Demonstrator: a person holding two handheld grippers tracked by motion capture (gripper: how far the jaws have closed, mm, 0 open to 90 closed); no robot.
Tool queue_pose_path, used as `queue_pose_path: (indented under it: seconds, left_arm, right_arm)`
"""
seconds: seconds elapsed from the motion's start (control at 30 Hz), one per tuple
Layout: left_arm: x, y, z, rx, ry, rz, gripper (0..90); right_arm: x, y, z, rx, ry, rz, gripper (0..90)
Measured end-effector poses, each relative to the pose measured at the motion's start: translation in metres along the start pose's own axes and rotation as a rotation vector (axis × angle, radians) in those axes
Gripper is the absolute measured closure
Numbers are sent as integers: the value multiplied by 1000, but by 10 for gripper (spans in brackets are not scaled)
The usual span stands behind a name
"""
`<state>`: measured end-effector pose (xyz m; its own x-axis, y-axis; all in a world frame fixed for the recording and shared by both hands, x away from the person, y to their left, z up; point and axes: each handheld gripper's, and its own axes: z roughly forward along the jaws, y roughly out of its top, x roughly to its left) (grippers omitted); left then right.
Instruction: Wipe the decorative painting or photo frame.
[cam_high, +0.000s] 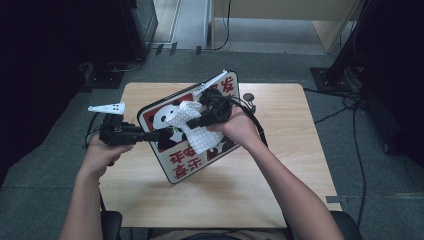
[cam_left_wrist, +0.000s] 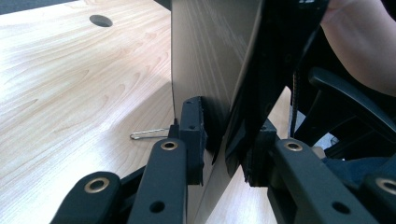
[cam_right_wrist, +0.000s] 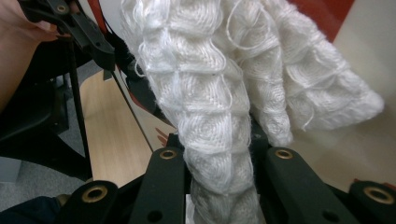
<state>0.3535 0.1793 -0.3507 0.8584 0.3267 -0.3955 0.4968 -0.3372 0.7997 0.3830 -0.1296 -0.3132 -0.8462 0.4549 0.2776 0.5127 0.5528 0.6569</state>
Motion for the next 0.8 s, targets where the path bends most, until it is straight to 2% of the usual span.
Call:
queue_pose_path:
  seconds: [0.8]
  left_arm:
    - [0,0,0,0,-1,-5,737]
  right_arm:
    - [-4,-21,15,17,7,3,752]
